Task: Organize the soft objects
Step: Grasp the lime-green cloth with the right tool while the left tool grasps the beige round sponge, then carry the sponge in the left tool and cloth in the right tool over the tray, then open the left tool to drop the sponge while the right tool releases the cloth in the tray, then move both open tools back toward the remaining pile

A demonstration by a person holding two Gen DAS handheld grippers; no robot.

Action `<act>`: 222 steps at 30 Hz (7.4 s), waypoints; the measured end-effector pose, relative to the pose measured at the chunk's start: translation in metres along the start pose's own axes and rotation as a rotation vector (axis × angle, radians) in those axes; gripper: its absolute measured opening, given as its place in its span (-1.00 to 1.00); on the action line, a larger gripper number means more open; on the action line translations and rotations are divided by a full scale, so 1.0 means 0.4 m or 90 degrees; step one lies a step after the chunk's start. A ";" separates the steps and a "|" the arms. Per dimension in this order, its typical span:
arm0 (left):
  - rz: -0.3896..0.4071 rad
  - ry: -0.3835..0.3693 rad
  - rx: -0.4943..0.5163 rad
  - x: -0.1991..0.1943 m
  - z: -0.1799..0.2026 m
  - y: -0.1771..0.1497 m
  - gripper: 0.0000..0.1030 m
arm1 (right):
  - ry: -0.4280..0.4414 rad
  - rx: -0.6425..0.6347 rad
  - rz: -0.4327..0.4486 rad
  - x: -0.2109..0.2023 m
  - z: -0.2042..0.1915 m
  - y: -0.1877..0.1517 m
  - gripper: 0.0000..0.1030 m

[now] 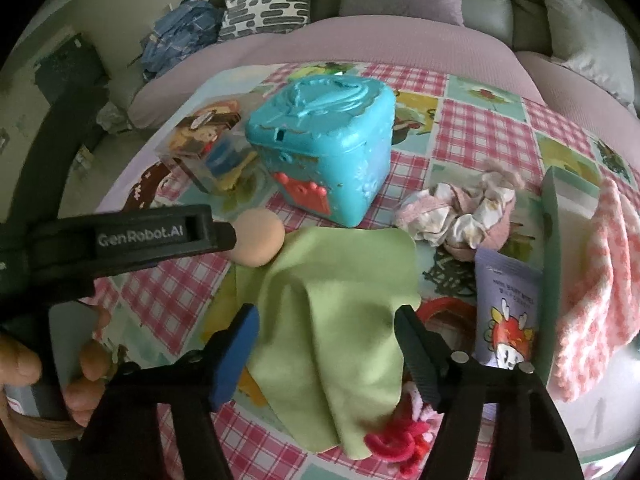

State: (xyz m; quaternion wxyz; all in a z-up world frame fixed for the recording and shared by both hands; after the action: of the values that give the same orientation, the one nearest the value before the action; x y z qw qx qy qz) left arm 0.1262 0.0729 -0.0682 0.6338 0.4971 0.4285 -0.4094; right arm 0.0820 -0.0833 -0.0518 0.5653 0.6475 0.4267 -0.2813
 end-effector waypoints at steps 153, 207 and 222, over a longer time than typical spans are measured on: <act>-0.020 -0.184 0.480 0.014 0.840 -0.286 -0.02 | -0.193 0.446 0.124 -0.335 0.749 -0.160 -0.83; 0.099 -0.034 0.123 -0.095 0.306 0.006 0.69 | -0.135 0.266 0.156 -0.303 0.462 -0.031 1.00; 0.061 -0.018 0.114 -0.061 0.233 -0.011 0.69 | -0.062 0.202 0.084 -0.189 0.302 -0.018 1.00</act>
State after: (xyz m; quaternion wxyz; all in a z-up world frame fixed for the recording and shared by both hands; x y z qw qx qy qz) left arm 0.1275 -0.0170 -0.0332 0.6120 0.5656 0.3569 -0.4222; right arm 0.0537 -0.2186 -0.0157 0.4936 0.7407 0.3054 -0.3383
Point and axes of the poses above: each gripper's, at about its wrist camera, not at the fingertips, and x roughly the way its jaws point, z to its right, y to its top, the point moved 5 cm from there along x, roughly the way its jaws point, and after that the axes turned 4 degrees about x, right-handed, at the moved point
